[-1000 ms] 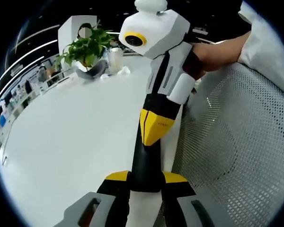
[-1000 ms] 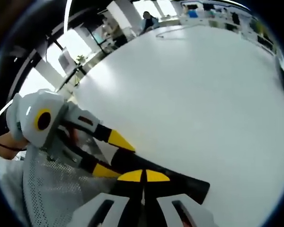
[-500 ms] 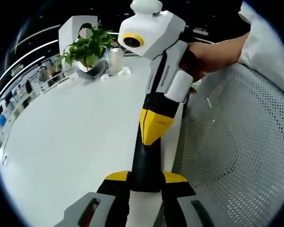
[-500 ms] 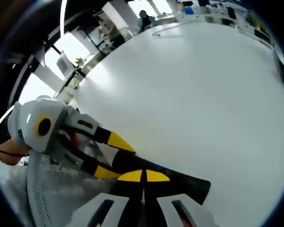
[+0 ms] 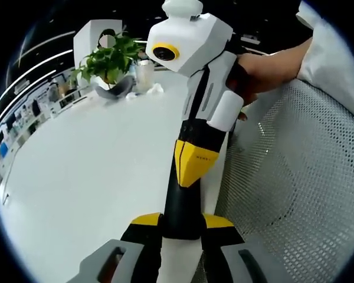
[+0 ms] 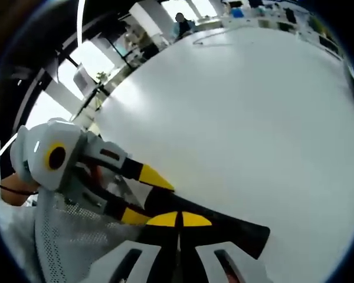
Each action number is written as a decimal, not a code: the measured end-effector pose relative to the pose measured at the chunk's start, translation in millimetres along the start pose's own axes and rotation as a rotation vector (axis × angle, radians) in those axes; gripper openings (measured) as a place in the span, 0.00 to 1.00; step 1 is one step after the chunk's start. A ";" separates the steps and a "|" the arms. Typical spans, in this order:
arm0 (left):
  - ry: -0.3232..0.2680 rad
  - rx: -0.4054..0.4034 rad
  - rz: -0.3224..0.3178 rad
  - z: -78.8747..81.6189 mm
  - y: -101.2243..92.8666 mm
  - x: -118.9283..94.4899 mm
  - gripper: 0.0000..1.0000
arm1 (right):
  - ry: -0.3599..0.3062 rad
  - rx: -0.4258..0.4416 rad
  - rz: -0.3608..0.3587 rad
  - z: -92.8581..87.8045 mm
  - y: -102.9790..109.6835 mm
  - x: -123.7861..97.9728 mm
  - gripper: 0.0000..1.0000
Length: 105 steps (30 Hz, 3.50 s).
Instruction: Press the specified remote control buttons in sequence, fully releasing each button before pressing the next.
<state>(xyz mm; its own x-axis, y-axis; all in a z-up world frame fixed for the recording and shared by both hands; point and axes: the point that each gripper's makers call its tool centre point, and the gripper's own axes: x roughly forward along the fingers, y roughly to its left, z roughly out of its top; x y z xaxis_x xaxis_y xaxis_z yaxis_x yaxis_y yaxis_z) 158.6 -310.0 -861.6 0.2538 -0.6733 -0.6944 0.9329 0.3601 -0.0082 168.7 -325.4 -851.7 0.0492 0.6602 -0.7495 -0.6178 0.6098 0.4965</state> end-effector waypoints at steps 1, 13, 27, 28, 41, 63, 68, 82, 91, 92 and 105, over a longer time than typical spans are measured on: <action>0.000 0.000 0.000 0.2 -0.1 -0.2 0.25 | 0.002 0.001 0.000 0.0 0.0 0.1 0.00; -0.002 -0.004 0.000 -0.2 0.8 0.3 0.24 | -0.007 -0.138 -0.048 0.3 1.9 2.2 0.00; -0.002 -0.006 0.005 -0.9 1.9 -0.2 0.24 | -0.006 -0.159 -0.063 1.7 1.4 2.6 0.00; -0.002 -0.006 0.005 -0.9 1.8 -0.2 0.24 | -0.003 -0.138 -0.057 1.8 0.8 2.7 0.00; -0.006 -0.004 0.006 0.1 1.8 0.6 0.25 | -0.010 -0.110 -0.044 1.1 0.9 2.7 0.00; -0.014 -0.007 0.008 0.9 1.7 1.4 0.25 | 0.011 -0.123 -0.037 1.6 6.0 4.0 0.00; -0.015 -0.006 0.010 0.9 1.7 1.4 0.25 | -0.043 -0.113 -0.029 9.6 10.2 -4.3 0.00; -0.017 -0.009 0.010 2.0 1.1 1.4 0.25 | -0.317 -0.094 -0.066 47.6 14.4 -53.3 0.00; -0.017 -0.009 0.011 1.6 1.1 1.6 0.25 | -0.514 -0.097 -0.169 66.3 9.9 -98.9 0.05; -0.017 -0.009 0.011 1.5 1.2 1.6 0.25 | -0.536 -0.090 -0.182 68.0 8.4 -104.5 0.07; -0.019 -0.011 0.011 0.8 1.9 1.3 0.25 | -0.786 -0.090 -0.425 73.9 -16.0 -164.5 0.57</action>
<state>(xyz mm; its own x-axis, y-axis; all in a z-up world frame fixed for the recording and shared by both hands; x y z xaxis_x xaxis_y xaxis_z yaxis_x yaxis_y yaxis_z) 160.9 -310.6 -861.9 0.2691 -0.6815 -0.6805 0.9271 0.3748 -0.0087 228.6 -411.3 -704.0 0.7900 0.5166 -0.3301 -0.4825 0.8561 0.1850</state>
